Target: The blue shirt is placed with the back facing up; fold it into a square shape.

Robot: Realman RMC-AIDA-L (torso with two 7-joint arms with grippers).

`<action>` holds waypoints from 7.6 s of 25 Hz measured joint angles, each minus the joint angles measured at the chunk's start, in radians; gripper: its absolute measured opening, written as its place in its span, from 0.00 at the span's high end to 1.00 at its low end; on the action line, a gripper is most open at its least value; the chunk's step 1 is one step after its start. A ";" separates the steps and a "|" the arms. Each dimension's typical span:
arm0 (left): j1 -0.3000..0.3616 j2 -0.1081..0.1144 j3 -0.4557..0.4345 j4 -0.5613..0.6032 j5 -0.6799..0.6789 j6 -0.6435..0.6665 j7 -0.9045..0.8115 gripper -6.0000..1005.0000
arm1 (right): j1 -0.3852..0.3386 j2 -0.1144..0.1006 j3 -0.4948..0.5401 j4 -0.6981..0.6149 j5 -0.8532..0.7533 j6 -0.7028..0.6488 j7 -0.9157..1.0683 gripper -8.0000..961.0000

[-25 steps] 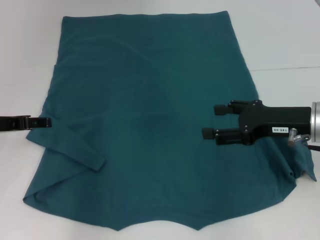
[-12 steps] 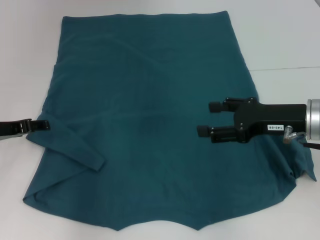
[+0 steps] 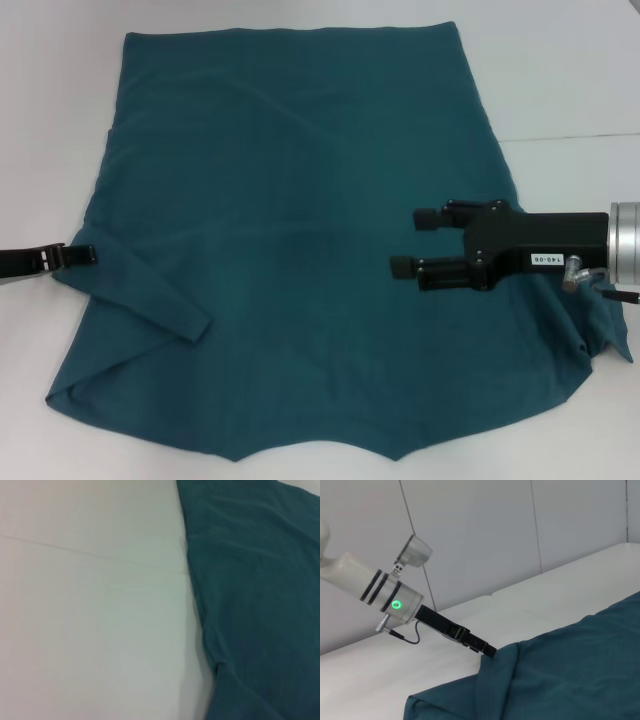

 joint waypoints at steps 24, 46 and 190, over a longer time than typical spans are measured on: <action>-0.046 0.002 0.000 -0.080 0.016 -0.040 0.016 0.15 | 0.013 0.000 0.000 0.010 0.000 0.000 0.000 0.07; -0.036 -0.013 0.011 -0.021 0.002 0.007 0.058 0.43 | 0.007 0.002 0.000 0.010 0.001 -0.002 0.008 0.07; 0.215 -0.044 -0.264 0.158 -0.399 0.954 0.725 0.30 | -0.032 -0.054 -0.541 -0.339 -0.919 0.123 1.025 0.46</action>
